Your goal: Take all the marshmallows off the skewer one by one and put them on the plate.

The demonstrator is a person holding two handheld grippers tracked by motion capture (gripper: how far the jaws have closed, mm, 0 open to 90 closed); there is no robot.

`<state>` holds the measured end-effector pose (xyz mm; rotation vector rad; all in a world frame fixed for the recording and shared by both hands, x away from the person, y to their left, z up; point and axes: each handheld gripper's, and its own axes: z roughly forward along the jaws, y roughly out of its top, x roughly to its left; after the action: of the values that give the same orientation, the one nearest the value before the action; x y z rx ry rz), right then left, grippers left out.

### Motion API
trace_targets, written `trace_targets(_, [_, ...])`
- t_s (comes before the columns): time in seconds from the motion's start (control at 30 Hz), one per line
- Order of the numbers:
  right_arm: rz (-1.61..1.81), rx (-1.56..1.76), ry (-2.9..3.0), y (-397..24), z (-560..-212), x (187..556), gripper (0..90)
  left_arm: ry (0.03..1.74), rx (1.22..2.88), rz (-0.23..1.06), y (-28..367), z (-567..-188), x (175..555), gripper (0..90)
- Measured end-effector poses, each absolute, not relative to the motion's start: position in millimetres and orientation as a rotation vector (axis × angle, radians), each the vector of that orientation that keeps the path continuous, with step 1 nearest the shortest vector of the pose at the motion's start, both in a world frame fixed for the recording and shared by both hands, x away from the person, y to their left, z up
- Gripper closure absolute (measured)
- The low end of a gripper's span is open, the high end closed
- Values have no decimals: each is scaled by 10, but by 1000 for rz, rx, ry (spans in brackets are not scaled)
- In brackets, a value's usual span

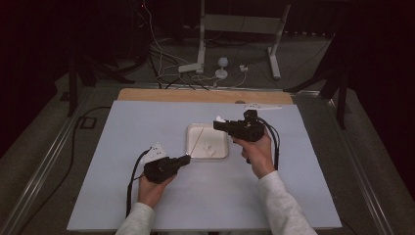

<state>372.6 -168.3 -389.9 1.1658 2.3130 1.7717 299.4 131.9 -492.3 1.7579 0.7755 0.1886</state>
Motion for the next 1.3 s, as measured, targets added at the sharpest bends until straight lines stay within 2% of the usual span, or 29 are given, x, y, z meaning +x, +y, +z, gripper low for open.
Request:
trace_targets(0.83, [1463,1265,2354,-1637,-4460,3836,756,835,1688,192,1315,-4818,3015,900])
trace_targets(1.3, [1370,1291,2378,-1618,-4612,3863,748,876,1658,216,1202,-4625,3181,900])
